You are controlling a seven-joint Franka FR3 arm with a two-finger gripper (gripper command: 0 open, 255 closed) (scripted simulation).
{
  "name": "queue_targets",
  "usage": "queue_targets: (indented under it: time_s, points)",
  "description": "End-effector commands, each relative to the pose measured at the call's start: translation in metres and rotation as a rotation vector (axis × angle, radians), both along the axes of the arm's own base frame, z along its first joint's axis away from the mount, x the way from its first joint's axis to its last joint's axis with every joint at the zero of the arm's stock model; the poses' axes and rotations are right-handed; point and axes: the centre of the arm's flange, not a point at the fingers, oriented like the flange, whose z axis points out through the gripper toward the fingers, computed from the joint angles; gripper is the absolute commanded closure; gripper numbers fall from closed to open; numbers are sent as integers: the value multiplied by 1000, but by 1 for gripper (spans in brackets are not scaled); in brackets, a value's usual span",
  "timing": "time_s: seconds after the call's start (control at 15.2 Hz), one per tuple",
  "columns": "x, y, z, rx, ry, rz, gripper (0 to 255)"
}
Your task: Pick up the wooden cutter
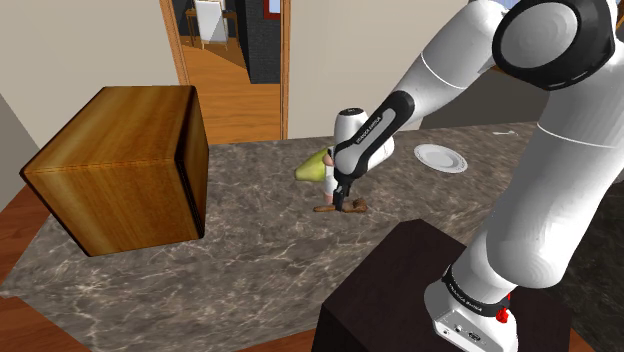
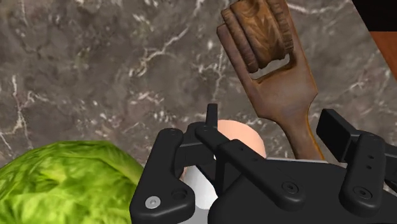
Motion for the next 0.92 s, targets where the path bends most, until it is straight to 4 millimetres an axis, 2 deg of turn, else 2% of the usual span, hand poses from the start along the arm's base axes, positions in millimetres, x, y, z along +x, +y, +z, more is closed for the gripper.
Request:
queue_targets:
  time_s: [0.0,0.33,0.4,0.86]
  points:
    - [-7,6,-15,-1,37,14,255]
    - [-8,12,-18,-2,37,14,255]
    - [-8,4,-13,-1,36,14,255]
    - [-8,4,24,-1,36,14,255]
